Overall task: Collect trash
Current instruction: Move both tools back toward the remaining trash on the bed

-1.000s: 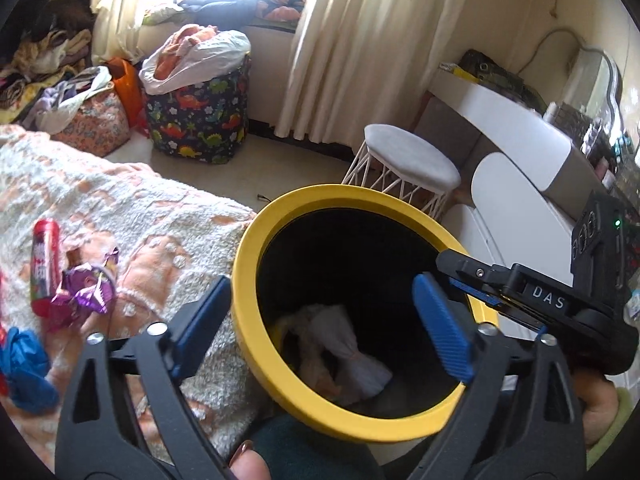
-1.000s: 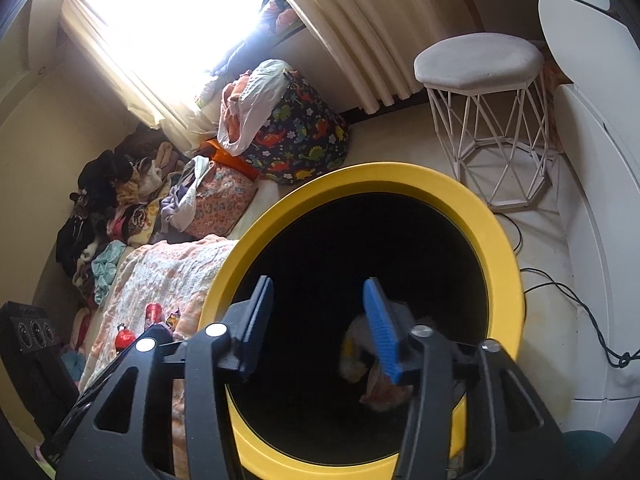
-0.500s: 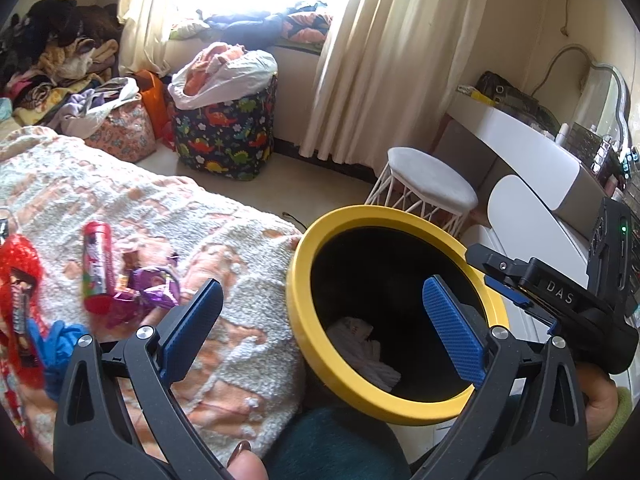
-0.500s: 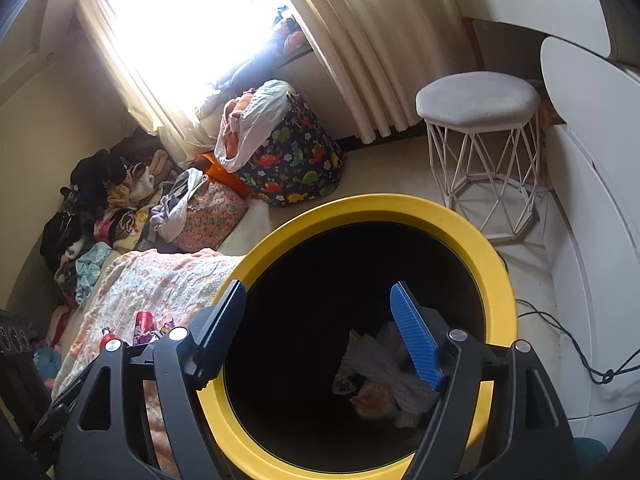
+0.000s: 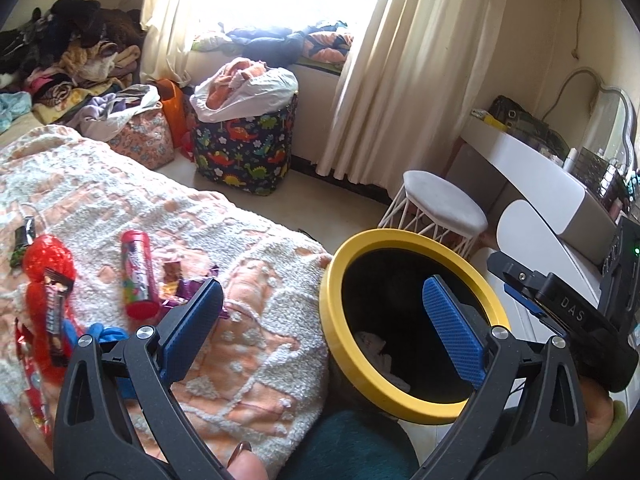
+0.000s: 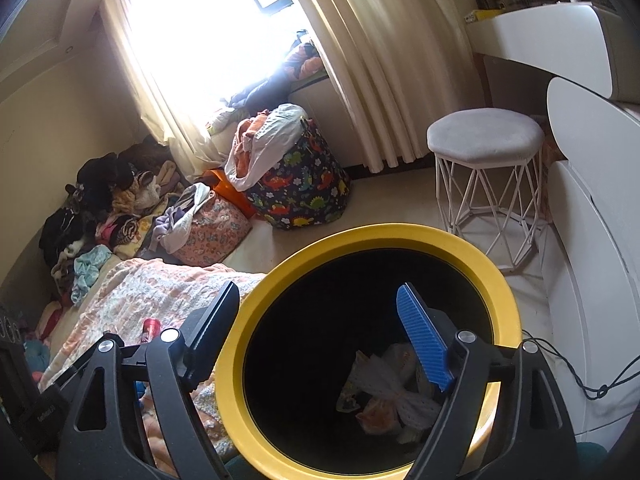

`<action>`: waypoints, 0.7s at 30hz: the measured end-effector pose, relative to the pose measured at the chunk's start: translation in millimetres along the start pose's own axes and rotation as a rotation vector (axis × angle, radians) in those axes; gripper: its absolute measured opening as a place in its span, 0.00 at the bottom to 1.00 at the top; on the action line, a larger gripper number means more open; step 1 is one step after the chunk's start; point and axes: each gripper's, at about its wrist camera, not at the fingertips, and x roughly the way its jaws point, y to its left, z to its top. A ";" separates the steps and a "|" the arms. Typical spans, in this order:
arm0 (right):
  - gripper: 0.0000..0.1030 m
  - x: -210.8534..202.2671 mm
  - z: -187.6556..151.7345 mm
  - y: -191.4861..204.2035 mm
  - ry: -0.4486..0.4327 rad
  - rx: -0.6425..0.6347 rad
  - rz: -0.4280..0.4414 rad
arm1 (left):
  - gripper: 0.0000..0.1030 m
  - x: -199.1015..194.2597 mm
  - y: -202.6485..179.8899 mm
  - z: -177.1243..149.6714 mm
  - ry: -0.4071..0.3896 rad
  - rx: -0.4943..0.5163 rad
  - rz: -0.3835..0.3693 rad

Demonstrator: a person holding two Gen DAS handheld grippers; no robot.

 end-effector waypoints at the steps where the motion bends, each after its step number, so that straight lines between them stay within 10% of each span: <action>1: 0.76 -0.7 -0.2 3.1 -0.002 -0.007 0.002 | 0.89 -1.6 1.9 0.6 -0.004 -0.004 0.003; 21: 0.79 -12.1 -9.9 52.3 -0.022 -0.132 0.070 | 0.89 -36.0 47.8 7.7 -0.079 -0.081 0.072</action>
